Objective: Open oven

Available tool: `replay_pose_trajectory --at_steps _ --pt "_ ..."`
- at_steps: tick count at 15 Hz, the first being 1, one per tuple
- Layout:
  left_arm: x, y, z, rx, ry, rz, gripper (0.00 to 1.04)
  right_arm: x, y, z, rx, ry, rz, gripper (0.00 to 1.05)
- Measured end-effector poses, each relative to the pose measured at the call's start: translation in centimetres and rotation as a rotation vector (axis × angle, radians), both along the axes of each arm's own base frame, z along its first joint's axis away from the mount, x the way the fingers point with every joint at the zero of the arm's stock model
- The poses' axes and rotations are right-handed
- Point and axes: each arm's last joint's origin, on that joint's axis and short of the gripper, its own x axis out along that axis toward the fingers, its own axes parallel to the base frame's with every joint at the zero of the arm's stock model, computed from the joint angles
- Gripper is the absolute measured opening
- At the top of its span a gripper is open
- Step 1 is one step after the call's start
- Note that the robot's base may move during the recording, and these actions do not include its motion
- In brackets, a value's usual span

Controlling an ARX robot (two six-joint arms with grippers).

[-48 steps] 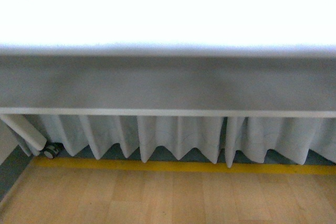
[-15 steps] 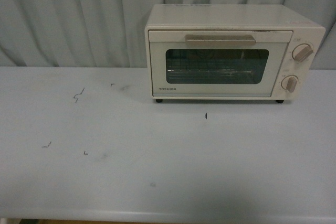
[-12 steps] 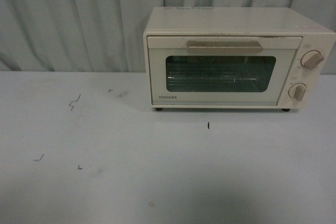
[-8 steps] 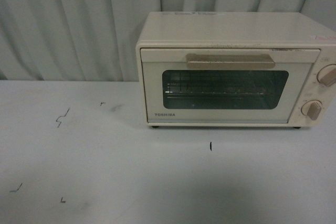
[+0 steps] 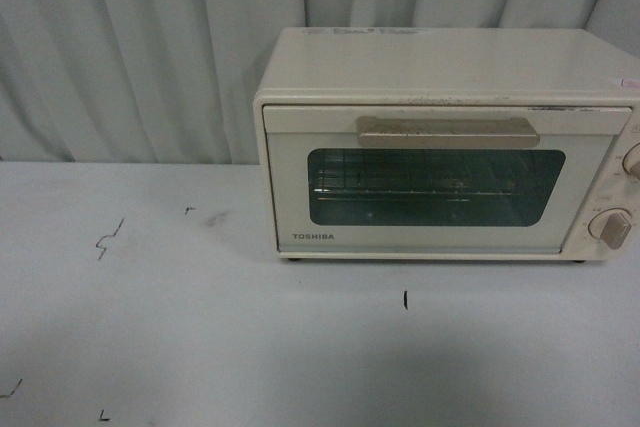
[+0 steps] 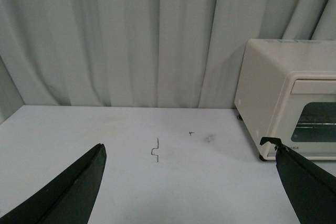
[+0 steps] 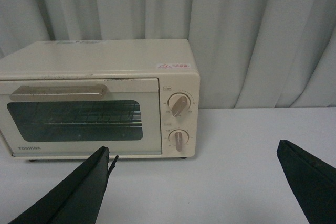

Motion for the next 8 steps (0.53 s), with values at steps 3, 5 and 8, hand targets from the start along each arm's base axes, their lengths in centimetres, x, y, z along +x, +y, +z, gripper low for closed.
replay_pose_trajectory --at_steps 3,5,8 --pt "-0.1 0.0 0.0 -0.093 0.274 -0.079 0.98 0.0 0.0 0.0 0.0 0.0 0.0 0.98" --pt "0.3 -1.1 2.5 -0.328 0.59 -0.206 0.98 0.0 0.0 0.0 0.0 0.0 0.0 0.98" --pt "3.7 -4.3 6.4 -0.53 0.493 -0.324 0.98 0.0 0.0 0.0 0.0 0.0 0.0 0.98"
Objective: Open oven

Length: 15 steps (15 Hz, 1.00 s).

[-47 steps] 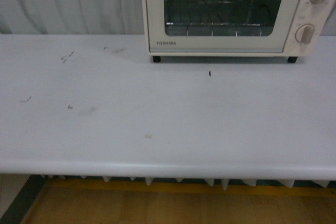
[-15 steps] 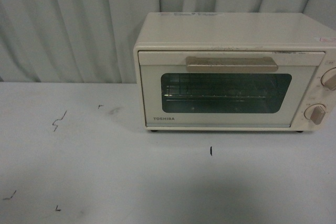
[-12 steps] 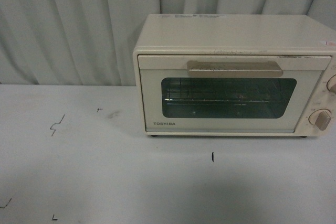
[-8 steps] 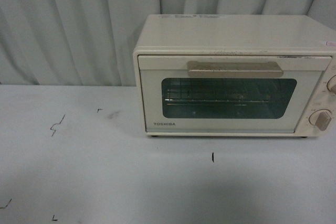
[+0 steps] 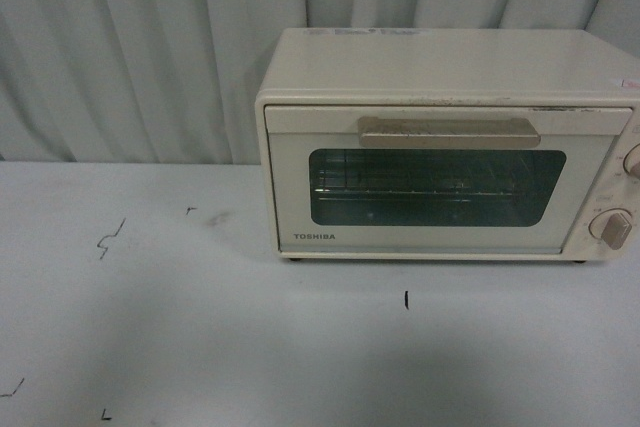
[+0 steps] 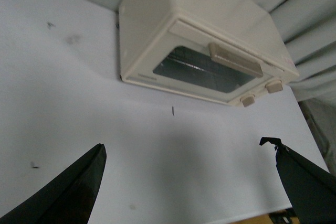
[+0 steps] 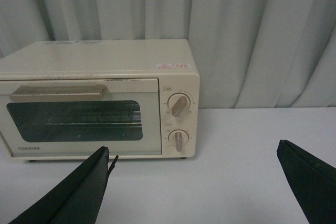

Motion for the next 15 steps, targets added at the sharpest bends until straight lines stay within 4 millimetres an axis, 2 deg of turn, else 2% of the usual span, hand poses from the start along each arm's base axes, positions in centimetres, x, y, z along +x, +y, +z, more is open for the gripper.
replay_pose_trajectory --at_steps 4,5,7,9,12,13,15 --pt "6.7 -6.6 -3.1 -0.146 0.149 -0.092 0.98 0.0 0.0 0.0 0.0 0.0 0.0 0.98" --pt "7.9 -8.1 -4.3 -0.16 0.194 -0.1 0.98 0.0 0.0 0.0 0.0 0.0 0.0 0.98" --pt "9.1 -10.7 -8.5 -0.15 0.341 -0.105 0.98 0.0 0.0 0.0 0.0 0.0 0.0 0.98" --pt "9.6 -12.3 -11.7 -0.168 0.45 -0.078 0.98 0.0 0.0 0.0 0.0 0.0 0.0 0.98" --pt "10.9 -13.7 -15.1 -0.241 0.561 0.006 0.98 0.0 0.0 0.0 0.0 0.0 0.0 0.98" --pt "11.3 -13.8 -16.0 -0.275 0.603 0.052 0.98 0.0 0.0 0.0 0.0 0.0 0.0 0.98" --pt "11.8 -13.8 -16.6 -0.331 0.619 0.119 0.98 0.0 0.0 0.0 0.0 0.0 0.0 0.98"
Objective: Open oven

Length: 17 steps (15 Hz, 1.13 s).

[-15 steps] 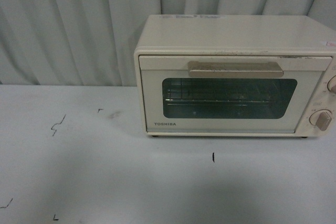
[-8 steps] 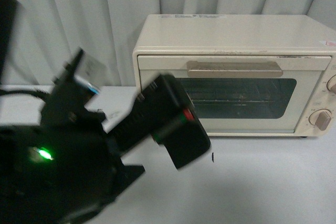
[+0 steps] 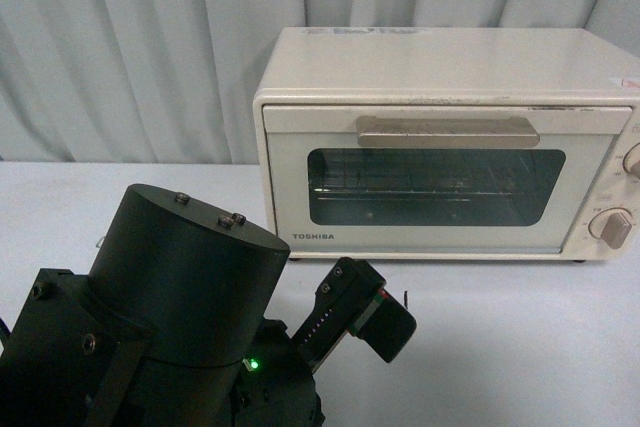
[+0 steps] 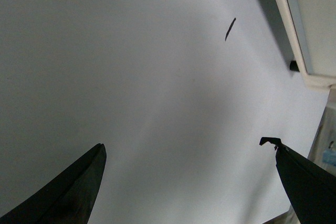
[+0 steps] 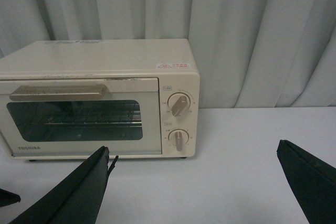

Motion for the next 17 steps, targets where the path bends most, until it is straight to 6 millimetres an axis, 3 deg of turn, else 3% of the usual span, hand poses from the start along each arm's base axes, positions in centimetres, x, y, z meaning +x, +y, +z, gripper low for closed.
replay_pose_trajectory --at_steps 4,9,17 --pt "0.8 -0.2 -0.2 -0.057 -0.005 0.1 0.98 0.0 0.0 0.0 0.0 0.0 0.0 0.98" --pt "0.6 -0.6 -1.2 -0.013 0.012 0.112 0.98 0.0 0.0 0.0 0.0 0.0 0.0 0.98" --pt "0.5 -1.3 -1.2 0.011 -0.003 0.09 0.98 0.0 0.0 0.0 0.0 0.0 0.0 0.98"
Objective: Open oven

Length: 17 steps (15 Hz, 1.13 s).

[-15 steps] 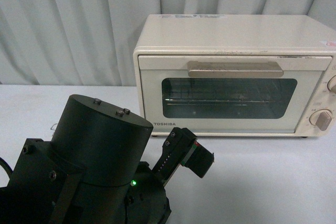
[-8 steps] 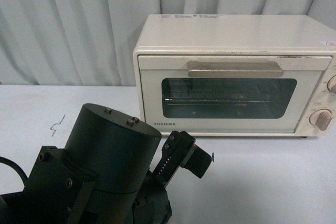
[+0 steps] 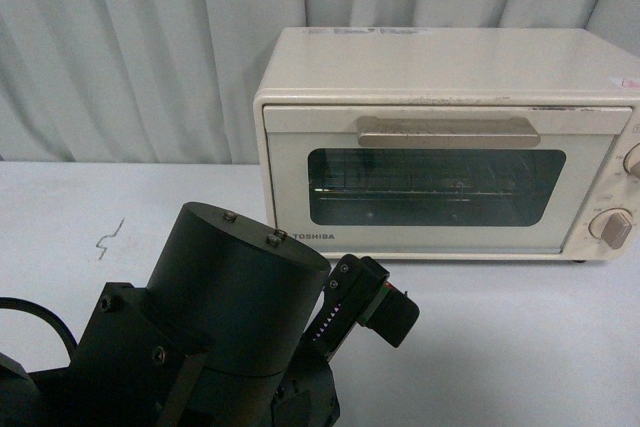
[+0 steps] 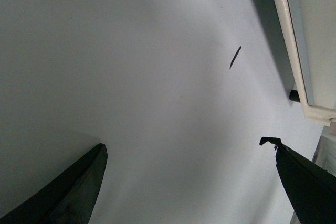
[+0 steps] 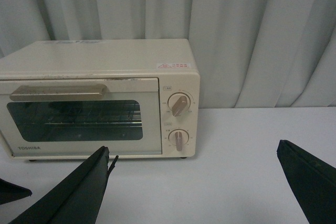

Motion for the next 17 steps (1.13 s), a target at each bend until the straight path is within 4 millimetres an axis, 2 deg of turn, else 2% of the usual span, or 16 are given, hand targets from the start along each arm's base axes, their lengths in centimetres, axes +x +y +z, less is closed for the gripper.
replay_pose_trajectory --at_steps 4,6,7,8,10,14,16,17 --pt "0.0 0.0 0.0 0.003 -0.002 -0.002 0.98 0.0 0.0 -0.1 0.007 0.026 -0.023 0.98" --pt "0.0 0.0 0.0 0.004 -0.002 -0.002 0.98 0.4 1.0 -0.3 -0.05 0.276 -0.236 0.98" --pt "-0.1 -0.1 0.0 0.004 -0.002 -0.006 0.98 0.3 1.0 0.0 -0.078 0.266 -0.342 0.98" --pt "-0.1 -0.1 0.0 0.004 -0.002 -0.006 0.98 0.4 0.6 1.0 -0.07 0.219 -0.431 0.98" --pt "0.0 -0.1 0.0 0.006 -0.003 -0.002 0.98 1.9 0.1 4.3 -0.058 0.139 -0.464 0.98" --pt "0.0 -0.1 0.0 0.005 -0.002 -0.005 0.98 10.5 0.7 8.8 -0.306 0.12 -0.359 0.98" --pt "0.0 -0.1 0.0 0.004 -0.002 -0.006 0.98 15.7 2.2 10.4 -0.517 0.142 -0.27 0.98" --pt "0.0 -0.1 0.0 0.004 -0.002 -0.005 0.98 18.2 3.2 10.5 -0.647 0.164 -0.212 0.92"
